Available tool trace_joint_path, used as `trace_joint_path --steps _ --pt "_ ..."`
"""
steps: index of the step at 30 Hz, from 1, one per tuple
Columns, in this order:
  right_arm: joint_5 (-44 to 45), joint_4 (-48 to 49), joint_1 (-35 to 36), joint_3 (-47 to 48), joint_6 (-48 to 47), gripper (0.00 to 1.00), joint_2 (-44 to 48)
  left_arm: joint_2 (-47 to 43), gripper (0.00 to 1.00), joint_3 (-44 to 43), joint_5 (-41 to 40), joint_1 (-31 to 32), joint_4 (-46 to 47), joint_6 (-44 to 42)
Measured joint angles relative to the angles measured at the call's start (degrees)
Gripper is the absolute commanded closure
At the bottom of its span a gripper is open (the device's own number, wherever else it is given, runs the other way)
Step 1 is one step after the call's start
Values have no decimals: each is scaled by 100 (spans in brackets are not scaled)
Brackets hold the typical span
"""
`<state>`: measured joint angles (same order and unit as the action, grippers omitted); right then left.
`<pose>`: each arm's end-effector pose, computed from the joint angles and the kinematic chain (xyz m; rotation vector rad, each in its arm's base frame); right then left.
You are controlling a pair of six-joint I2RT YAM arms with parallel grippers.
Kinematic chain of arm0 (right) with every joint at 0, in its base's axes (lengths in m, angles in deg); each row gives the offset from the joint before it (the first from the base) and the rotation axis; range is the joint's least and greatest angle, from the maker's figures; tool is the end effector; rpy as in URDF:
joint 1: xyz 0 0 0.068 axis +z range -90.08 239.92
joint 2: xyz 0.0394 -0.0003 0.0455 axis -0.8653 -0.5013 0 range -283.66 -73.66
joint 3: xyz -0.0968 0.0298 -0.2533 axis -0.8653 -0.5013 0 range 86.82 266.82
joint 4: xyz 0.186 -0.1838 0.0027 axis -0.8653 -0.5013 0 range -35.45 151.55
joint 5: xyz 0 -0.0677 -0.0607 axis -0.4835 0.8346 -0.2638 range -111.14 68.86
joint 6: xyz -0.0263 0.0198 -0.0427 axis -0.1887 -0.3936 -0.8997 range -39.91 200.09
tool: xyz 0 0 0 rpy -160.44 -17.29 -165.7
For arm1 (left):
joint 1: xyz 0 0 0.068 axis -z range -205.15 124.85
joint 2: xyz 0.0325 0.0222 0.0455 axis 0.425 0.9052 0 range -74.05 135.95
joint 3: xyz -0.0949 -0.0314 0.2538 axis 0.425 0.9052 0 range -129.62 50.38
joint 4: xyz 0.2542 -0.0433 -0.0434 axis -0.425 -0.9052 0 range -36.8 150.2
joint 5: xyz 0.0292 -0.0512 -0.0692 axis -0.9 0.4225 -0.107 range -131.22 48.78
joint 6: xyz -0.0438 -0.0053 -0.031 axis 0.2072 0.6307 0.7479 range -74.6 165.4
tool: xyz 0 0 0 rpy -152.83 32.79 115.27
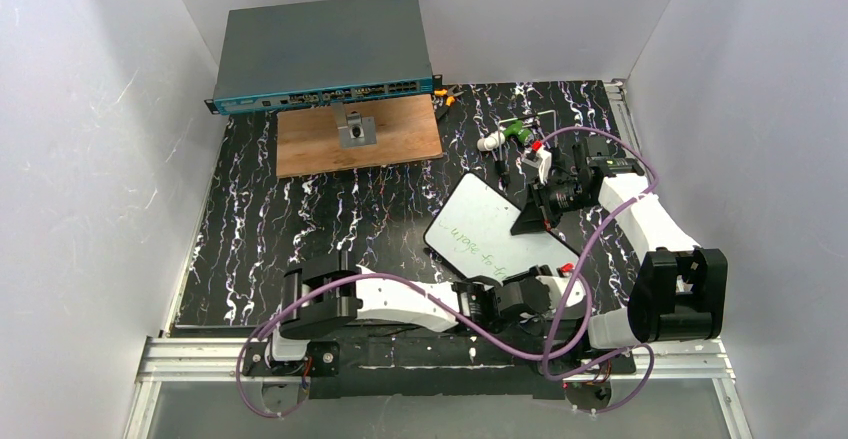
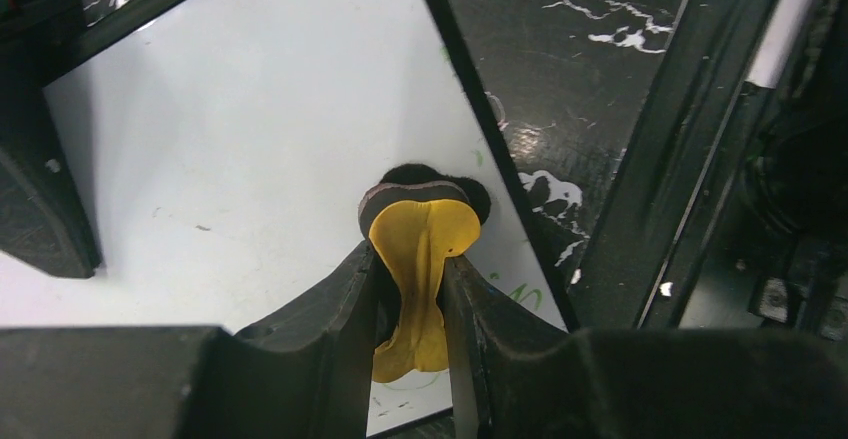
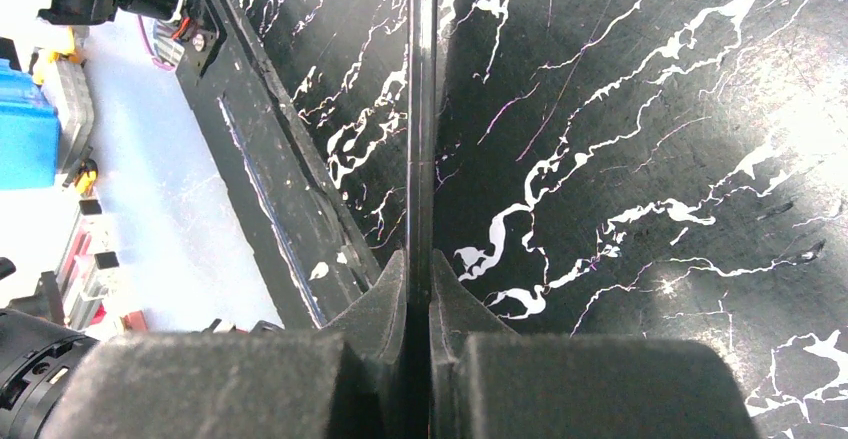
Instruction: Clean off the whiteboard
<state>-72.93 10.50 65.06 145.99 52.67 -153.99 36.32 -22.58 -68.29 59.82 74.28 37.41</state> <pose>0.2517 0.0507 0.2499 -0.8686 2.3073 1.0967 0.0548 -0.4368 0.2180 1.1896 1.5514 -0.4268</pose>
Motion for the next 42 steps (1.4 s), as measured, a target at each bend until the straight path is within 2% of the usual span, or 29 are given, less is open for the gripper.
trace_joint_path --steps 13,25,31,42 --pt "-39 46 -4 0 2 99 0 -323 100 280 -446 -295 -44 251" --pt "-26 17 -11 0 2 99 0 -439 100 378 -22 -341 157 212" --pt "-26 15 2 0 0 99 0 -168 100 -83 208 -136 87 162" --pt "-24 9 0 0 -17 99 0 260 100 -933 22 -83 -562 166"
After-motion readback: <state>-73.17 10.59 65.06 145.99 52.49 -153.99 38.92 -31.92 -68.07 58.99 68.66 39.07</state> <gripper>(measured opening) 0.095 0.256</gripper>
